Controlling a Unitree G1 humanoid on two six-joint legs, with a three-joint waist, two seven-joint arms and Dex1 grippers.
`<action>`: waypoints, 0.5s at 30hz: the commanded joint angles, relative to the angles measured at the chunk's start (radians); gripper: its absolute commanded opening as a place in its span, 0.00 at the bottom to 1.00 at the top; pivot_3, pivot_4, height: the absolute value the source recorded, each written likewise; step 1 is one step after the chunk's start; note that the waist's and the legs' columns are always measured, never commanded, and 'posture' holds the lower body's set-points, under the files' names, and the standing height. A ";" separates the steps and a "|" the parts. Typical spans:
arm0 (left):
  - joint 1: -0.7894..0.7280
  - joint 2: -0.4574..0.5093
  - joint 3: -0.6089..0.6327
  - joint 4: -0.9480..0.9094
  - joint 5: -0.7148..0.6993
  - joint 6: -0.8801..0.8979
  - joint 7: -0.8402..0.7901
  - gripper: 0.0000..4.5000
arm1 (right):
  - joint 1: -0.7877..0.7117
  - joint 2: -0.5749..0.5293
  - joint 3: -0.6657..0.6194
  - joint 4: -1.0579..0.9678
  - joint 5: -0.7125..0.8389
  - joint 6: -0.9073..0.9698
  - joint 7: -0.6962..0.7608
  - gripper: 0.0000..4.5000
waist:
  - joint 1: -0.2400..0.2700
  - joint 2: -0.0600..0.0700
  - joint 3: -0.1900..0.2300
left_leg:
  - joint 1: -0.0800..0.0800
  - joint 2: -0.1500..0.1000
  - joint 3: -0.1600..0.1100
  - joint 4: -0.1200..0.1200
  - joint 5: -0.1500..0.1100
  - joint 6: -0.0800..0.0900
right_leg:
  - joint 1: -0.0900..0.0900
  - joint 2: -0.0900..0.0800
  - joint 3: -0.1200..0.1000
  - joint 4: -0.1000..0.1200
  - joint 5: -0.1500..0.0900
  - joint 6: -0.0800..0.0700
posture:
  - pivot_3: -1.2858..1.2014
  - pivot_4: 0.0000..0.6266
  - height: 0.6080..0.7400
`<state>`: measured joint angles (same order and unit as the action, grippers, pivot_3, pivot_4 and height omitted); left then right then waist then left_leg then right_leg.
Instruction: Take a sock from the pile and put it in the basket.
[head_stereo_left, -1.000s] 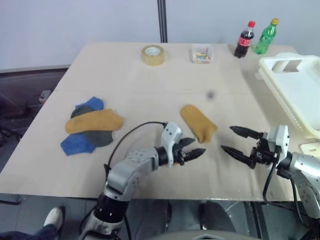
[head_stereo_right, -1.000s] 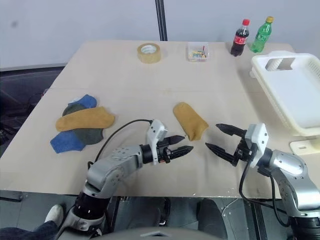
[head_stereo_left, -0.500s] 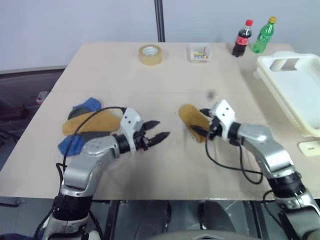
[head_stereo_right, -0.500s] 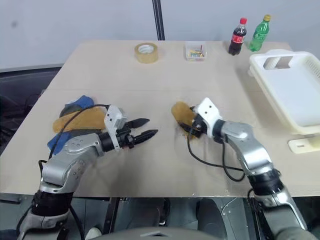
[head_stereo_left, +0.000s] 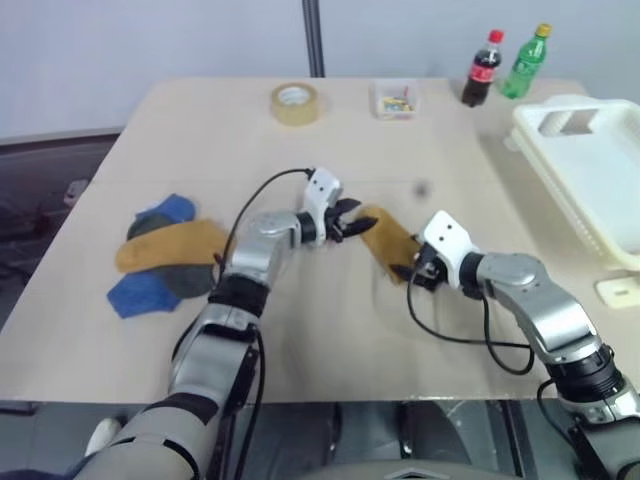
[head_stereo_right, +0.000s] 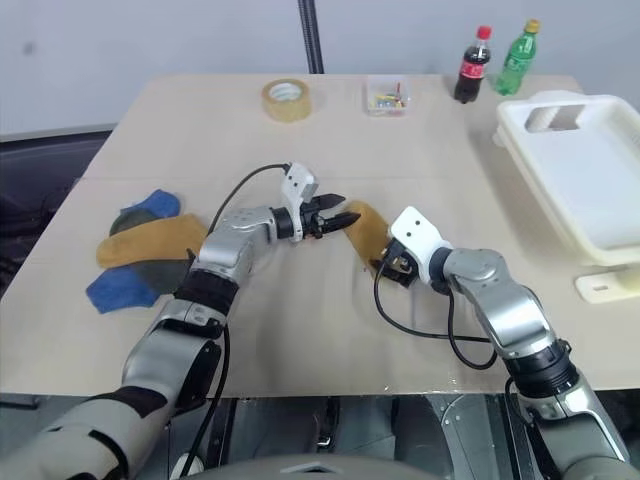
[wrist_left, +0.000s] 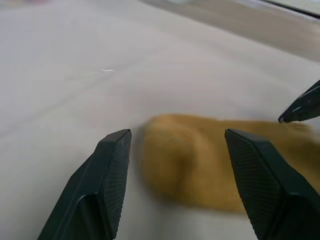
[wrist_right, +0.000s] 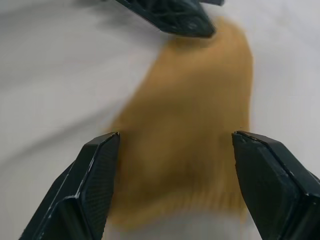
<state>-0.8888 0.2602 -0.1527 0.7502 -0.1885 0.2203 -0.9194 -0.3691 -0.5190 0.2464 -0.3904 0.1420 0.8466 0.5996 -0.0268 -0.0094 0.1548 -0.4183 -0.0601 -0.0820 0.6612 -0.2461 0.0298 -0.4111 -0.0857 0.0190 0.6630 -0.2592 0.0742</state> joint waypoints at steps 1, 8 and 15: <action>-0.070 -0.003 -0.018 0.132 0.059 -0.075 -0.042 0.71 | 0.021 0.010 -0.048 -0.137 0.021 0.113 -0.050 0.82 | -0.006 0.000 0.000 | 0.000 0.000 0.000 0.001 0.000 0.000 | 0.000 0.000 0.000 0.001 0.000 0.000 | 0.52 0.24 0.99; -0.129 -0.016 0.002 0.270 0.102 -0.152 -0.056 0.71 | 0.075 0.067 -0.052 -0.177 0.009 0.208 -0.155 0.82 | -0.006 0.000 0.000 | 0.001 0.000 -0.001 0.005 -0.001 0.002 | 0.001 0.000 0.000 0.004 0.000 0.000 | 0.52 0.24 0.99; -0.077 0.000 0.007 0.243 0.108 -0.163 -0.087 0.07 | 0.095 0.059 -0.067 -0.188 0.027 0.237 -0.177 0.40 | -0.006 0.000 0.000 | 0.001 0.000 -0.001 0.006 -0.001 0.001 | 0.001 0.000 0.000 0.005 0.000 0.001 | 0.52 0.24 0.99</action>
<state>-0.9840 0.2516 -0.1543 1.0145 -0.0903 0.0629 -0.9914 -0.2759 -0.4527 0.2081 -0.5444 0.1652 1.0858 0.4307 -0.0332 -0.0097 0.1549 -0.4174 -0.0604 -0.0832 0.6668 -0.2469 0.0312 -0.4100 -0.0858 0.0191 0.6685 -0.2594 0.0748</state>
